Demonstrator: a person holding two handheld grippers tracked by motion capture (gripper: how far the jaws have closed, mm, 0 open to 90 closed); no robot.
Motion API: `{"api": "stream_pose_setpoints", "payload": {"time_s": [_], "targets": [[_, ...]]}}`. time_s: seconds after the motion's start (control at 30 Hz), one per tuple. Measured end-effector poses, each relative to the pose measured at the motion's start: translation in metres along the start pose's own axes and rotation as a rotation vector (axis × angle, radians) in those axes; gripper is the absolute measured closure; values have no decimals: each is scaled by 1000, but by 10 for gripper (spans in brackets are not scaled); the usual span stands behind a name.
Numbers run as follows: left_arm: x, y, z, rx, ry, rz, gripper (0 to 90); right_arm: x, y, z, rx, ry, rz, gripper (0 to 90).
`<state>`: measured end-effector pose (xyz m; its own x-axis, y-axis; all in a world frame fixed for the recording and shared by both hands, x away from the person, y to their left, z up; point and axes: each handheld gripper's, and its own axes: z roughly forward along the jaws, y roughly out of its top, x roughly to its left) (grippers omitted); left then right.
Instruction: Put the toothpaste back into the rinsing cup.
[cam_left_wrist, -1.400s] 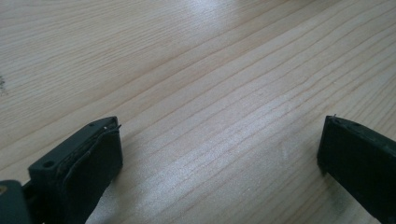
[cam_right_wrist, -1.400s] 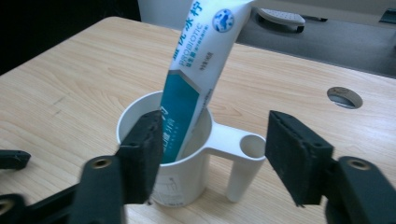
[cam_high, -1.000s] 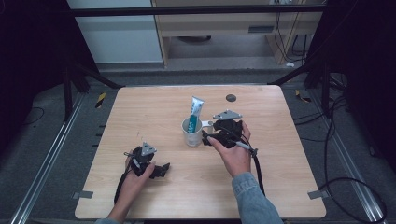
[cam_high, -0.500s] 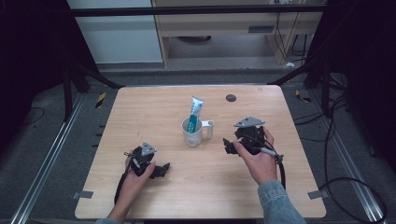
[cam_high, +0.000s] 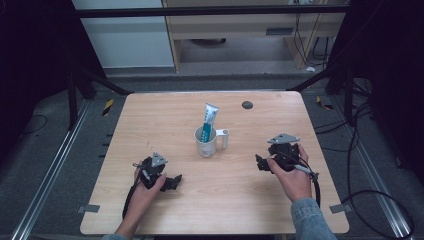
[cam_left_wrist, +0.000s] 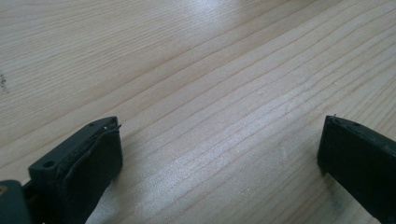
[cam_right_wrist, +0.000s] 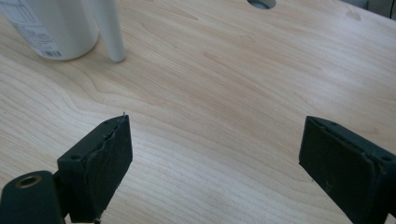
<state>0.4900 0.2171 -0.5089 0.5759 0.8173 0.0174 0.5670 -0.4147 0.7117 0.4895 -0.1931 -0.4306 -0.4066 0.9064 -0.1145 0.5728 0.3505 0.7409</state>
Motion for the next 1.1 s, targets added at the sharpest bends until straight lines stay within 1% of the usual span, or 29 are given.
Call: {"api": "stream_pose_setpoints", "payload": {"time_s": [0.23, 0.3, 0.4, 0.53, 0.67, 0.73, 0.87, 0.9, 1.0, 1.07, 1.1], "targets": [[0, 0, 0, 0, 0, 0, 0, -12, -20, 6, 25, -7, 18, 111], [0, 0, 0, 0, 0, 0, 0, -15, -26, 8, 30, -4, 43, 114], [0, 0, 0, 0, 0, 0, 0, -21, -36, 12, 37, -8, 67, 116], [0, 0, 0, 0, 0, 0, 0, -30, -48, 17, 44, -19, 99, 119], [0, 0, 0, 0, 1, 0, 0, -37, -59, 23, 51, -30, 146, 121], [0, 0, 0, 0, 1, 0, 0, -40, -62, 26, 54, -44, 158, 120], [0, 0, 0, 0, 1, 0, 0, -44, -68, 31, 55, -49, 194, 118], [0, 0, 0, 0, 1, 0, 0, -44, -69, 33, 61, -53, 207, 113], [0, 0, 0, 0, 1, 0, 0, -46, -73, 40, 70, -73, 223, 100], [0, 0, 0, 0, 1, 0, 0, -46, -75, 43, 44, -89, 238, 95], [0, 0, 0, 0, 1, 0, 0, -47, -75, 44, 36, -96, 239, 96]]}}
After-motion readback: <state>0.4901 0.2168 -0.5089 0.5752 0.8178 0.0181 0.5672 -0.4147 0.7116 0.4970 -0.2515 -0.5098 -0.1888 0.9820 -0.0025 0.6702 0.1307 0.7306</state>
